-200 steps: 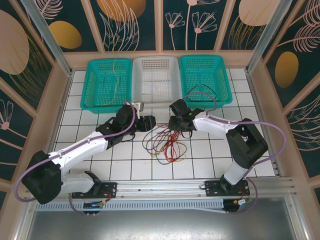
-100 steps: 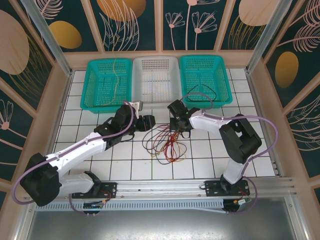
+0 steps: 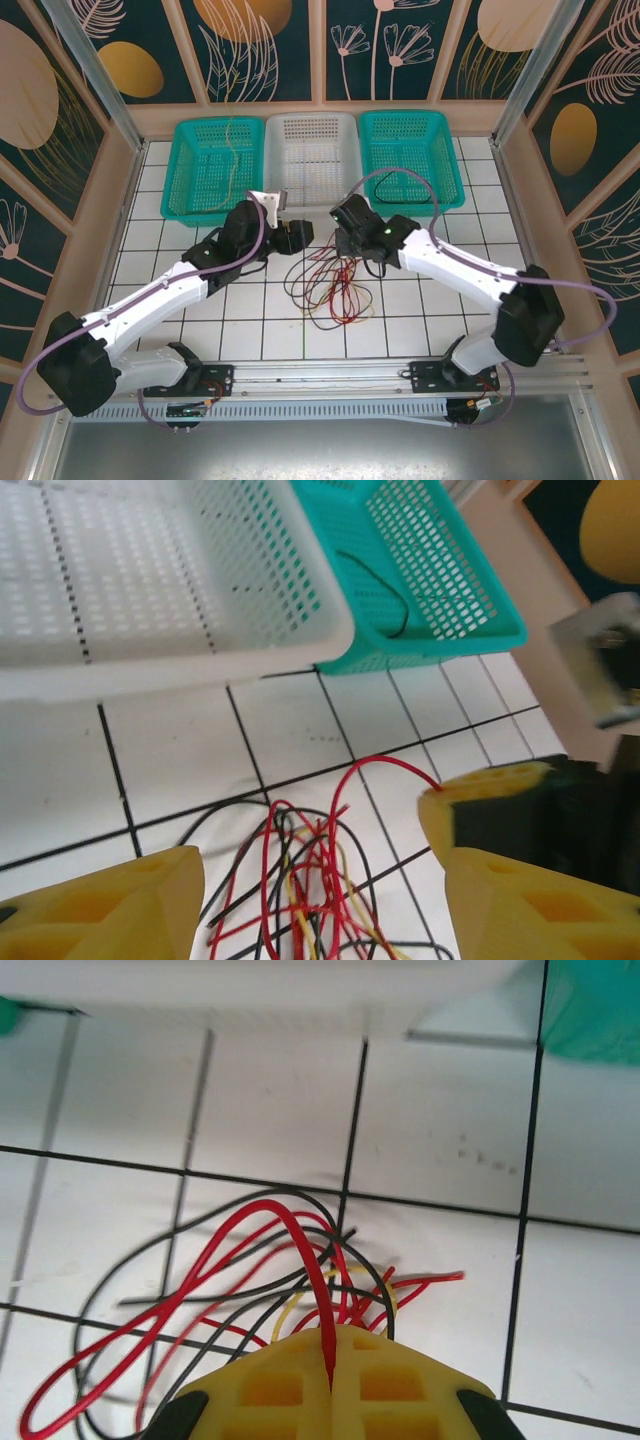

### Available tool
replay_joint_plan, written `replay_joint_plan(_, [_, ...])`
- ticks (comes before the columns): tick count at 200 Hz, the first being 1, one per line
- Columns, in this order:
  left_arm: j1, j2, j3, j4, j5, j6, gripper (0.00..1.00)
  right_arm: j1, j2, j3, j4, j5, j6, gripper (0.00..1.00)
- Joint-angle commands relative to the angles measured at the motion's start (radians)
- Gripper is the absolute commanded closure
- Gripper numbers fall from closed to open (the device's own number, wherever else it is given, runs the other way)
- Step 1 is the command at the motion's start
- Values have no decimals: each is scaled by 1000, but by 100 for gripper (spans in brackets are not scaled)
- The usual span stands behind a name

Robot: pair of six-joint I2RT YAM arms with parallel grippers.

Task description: Untangle the cables

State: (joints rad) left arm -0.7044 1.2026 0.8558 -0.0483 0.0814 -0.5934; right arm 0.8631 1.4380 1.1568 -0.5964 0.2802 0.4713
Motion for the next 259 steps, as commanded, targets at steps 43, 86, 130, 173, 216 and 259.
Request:
replay_joint_plan(43, [8, -17, 105, 129, 202, 166, 30, 159, -175, 177, -29, 194, -171, 100])
replay_joint_plan(86, [8, 59, 195, 81, 225, 209, 37, 168, -206, 196, 32, 165, -219, 100])
replay_joint_plan(130, [8, 67, 184, 107, 299, 201, 54, 180, -231, 191, 78, 105, -256, 100])
replay_joint_plan(173, [9, 66, 196, 112, 280, 195, 91, 179, -233, 196, 93, 103, -258, 100])
replay_joint_plan(216, [8, 54, 229, 108, 162, 175, 100, 135, -319, 95, 149, 133, -175, 54])
replay_joint_plan(259, [9, 30, 264, 146, 172, 157, 100, 10, -477, -194, 300, -91, 10, 31])
